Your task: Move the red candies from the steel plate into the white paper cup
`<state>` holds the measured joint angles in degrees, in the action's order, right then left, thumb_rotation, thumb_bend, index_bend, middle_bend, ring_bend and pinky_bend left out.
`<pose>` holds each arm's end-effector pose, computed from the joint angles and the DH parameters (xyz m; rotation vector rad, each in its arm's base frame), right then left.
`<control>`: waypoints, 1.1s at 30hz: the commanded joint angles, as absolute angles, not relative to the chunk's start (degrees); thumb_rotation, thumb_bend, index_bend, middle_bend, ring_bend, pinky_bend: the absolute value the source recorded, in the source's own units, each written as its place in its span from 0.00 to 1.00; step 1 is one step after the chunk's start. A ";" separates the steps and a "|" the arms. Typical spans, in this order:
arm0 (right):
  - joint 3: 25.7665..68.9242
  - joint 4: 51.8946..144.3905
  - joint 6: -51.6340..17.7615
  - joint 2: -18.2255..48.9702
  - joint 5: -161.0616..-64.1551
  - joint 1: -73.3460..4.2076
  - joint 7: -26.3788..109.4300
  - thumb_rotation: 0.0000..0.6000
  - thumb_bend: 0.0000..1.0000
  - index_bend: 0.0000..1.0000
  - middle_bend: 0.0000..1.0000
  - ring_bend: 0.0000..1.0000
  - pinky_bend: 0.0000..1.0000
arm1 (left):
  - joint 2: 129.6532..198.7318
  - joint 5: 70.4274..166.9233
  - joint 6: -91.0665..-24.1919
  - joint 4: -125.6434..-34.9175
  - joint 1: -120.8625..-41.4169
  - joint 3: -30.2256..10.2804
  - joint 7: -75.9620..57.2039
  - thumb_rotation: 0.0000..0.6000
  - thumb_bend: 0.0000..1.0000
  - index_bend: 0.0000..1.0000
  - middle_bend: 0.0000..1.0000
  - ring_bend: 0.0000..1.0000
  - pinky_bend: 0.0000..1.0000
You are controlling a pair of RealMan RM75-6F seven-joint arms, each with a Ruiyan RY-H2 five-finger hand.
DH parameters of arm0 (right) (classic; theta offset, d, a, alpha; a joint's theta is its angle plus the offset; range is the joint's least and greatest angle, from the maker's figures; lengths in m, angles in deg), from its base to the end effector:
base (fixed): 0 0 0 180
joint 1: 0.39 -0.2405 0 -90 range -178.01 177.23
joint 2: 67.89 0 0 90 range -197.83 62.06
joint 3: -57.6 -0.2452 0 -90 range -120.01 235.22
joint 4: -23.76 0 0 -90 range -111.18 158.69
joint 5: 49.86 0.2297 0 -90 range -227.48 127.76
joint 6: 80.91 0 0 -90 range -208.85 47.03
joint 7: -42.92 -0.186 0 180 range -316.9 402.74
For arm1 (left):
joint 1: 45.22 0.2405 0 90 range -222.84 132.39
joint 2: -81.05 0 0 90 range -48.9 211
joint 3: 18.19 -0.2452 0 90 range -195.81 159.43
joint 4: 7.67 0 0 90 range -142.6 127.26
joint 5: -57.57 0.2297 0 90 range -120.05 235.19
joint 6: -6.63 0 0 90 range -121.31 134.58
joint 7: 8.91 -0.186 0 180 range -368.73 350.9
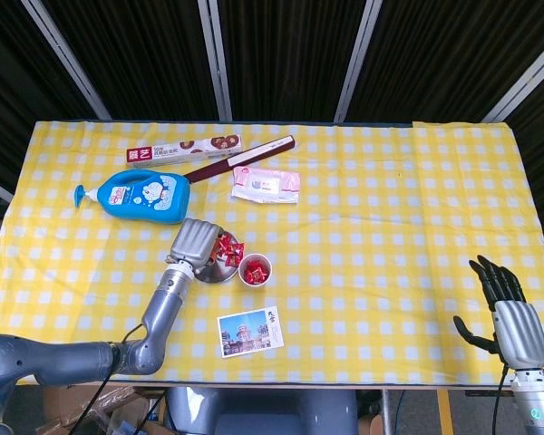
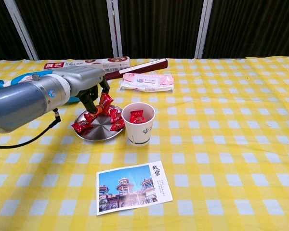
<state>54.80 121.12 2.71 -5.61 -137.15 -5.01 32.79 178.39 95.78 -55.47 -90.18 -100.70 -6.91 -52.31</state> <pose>-0.2912 -0.2208 0.1311 1.3368 -1.0964 1.0743 -0.0833 0.3996 -0.0818 -1.8136 -0.8433 -0.7131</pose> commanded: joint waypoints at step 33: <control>54.71 120.97 3.41 -5.66 -137.69 -4.89 32.31 1.00 0.39 0.00 0.00 0.00 0.00 | 177.59 89.61 -56.04 -102.23 -108.42 -4.34 -61.50 1.00 0.24 0.40 0.85 0.94 0.97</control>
